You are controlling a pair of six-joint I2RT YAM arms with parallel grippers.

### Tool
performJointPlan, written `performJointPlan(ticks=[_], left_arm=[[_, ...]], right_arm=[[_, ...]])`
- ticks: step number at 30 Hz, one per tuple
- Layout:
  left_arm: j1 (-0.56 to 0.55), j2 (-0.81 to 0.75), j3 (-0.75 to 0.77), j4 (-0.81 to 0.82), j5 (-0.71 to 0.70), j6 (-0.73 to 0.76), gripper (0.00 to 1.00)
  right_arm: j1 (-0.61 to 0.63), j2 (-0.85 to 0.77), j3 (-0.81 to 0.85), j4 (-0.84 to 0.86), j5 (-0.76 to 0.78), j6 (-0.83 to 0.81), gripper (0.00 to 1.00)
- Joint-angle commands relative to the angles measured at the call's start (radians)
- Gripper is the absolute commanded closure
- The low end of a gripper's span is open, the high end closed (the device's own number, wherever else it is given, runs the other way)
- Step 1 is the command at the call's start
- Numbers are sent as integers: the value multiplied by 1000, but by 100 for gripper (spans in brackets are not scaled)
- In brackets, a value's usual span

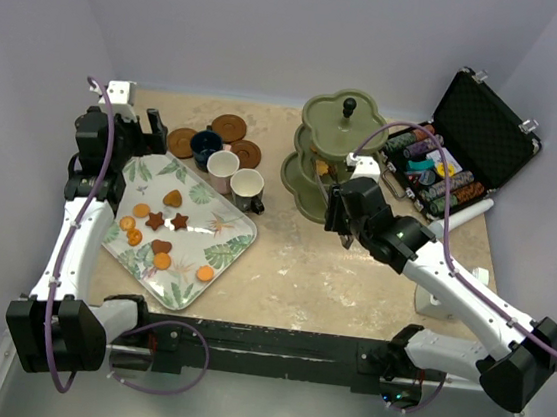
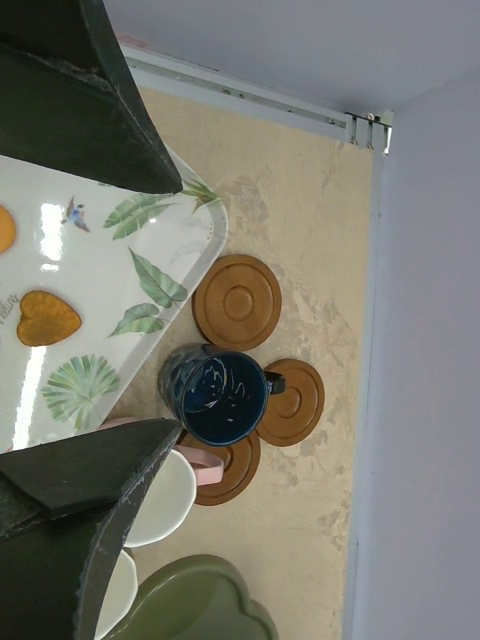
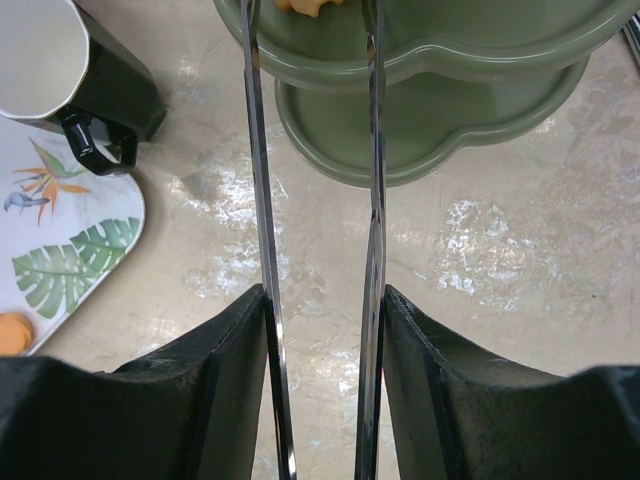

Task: Serve the afternoon tea
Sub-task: Place the desert on the desert table.

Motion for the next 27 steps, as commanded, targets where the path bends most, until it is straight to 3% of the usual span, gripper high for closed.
performJointPlan(ticks=[1,16,27], left_arm=[[-8,-21,-5,21,-6,14,2],[-12,-16,-5,18,-4,14,1],[-12,-15,-5,19,-4,14,2]], right_arm=[[-3,-10,47,15,39,17,50],[-3,-71,73,38,65,-9,50],[0,-60,54,119,-56,-84,53]])
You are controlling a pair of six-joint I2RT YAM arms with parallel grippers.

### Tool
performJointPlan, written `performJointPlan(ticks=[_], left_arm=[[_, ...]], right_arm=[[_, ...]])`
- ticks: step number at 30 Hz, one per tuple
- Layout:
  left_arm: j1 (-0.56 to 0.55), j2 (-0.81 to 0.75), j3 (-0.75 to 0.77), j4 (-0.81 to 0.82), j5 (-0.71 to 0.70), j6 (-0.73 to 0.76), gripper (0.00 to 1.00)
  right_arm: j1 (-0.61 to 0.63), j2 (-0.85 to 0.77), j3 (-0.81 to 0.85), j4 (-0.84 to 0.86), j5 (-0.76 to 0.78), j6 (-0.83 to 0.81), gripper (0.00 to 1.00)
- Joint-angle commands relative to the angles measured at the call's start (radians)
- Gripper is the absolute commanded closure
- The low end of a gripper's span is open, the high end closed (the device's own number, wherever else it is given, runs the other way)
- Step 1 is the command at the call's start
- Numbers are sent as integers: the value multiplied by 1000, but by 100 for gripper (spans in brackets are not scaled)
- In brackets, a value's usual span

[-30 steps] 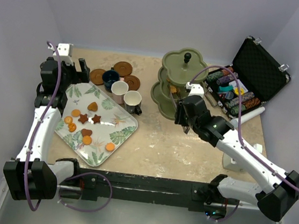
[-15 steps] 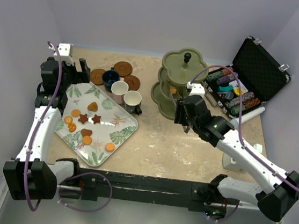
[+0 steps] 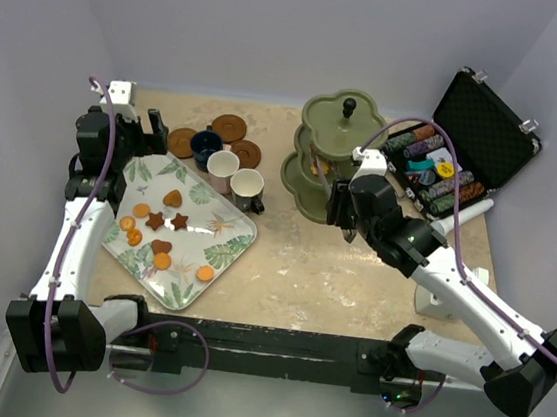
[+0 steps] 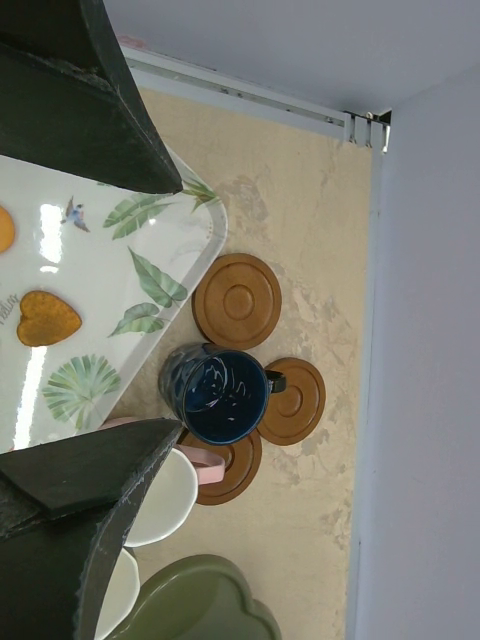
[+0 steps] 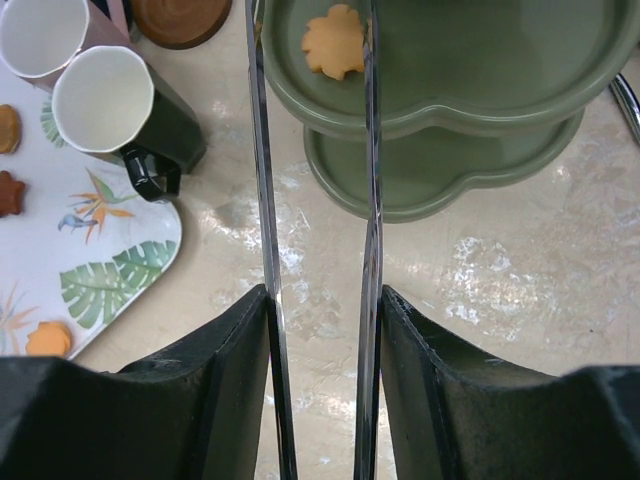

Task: Serve the afternoon tea
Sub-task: Place the desert on the desert table, then pick up the desert from the tray.

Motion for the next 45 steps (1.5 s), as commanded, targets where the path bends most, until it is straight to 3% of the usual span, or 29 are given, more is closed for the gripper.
performJointPlan(ticks=[1,8,20,32,45], left_arm=[[-7,-15,-5,21,-4,7,2],[-7,-13,-3,21,-1,6,2],[-8,-9,-3,19,-4,7,2],[-7,-1,-3,18,-8,9,2],[-8,-1,-2,16,-7,9,1]], right_arm=[[2,-12,26,103,-77,-57,54],[66,1,40,131,-102,-89,54],[321,136,138,194,-16,-80,54],[540,408,221,293,7,-29,51],[572,629,250,381,-8,34,45]])
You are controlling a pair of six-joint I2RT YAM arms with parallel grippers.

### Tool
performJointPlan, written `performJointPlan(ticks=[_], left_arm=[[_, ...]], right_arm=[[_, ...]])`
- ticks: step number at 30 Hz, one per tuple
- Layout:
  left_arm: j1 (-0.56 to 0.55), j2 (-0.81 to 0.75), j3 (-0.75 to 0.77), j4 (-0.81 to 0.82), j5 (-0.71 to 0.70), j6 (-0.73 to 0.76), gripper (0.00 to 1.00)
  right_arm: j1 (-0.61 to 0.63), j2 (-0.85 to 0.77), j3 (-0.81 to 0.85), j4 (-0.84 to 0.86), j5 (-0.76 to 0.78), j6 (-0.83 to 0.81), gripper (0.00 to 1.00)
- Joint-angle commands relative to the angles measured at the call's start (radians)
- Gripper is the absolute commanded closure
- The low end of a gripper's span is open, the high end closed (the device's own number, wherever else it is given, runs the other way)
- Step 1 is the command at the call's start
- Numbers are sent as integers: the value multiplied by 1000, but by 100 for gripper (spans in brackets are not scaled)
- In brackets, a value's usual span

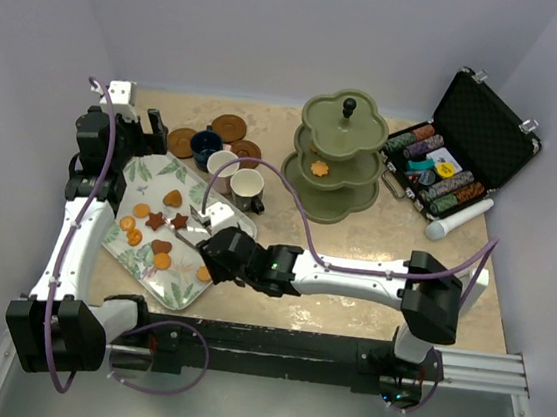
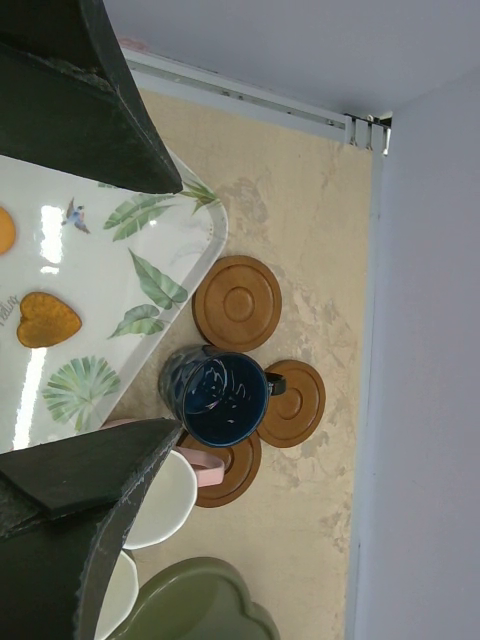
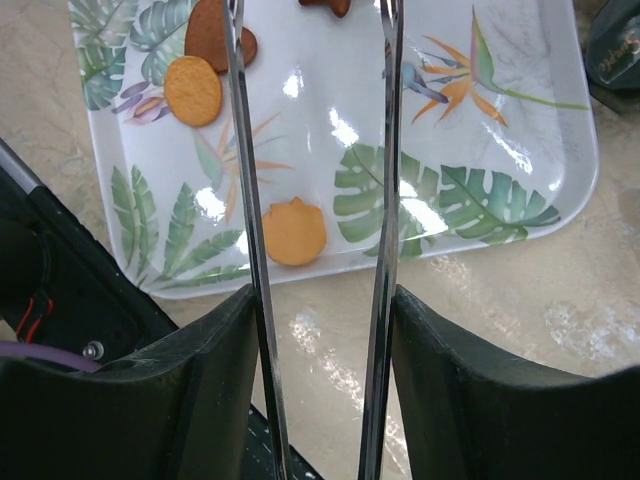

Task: Serve the afternoon tea
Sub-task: Pick up the desert from the tray.

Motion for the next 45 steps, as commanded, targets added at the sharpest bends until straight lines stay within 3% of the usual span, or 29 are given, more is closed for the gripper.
performJointPlan(ticks=[1,16,45], left_arm=[[-7,-1,-2,17,-1,10,1],[-7,0,-3,17,2,10,2],[-7,-6,0,15,1,13,1]], right_arm=[[-3,33,51,79,11,32,44],[-3,135,85,87,9,42,40],[-9,244,160,30,92,30,52]])
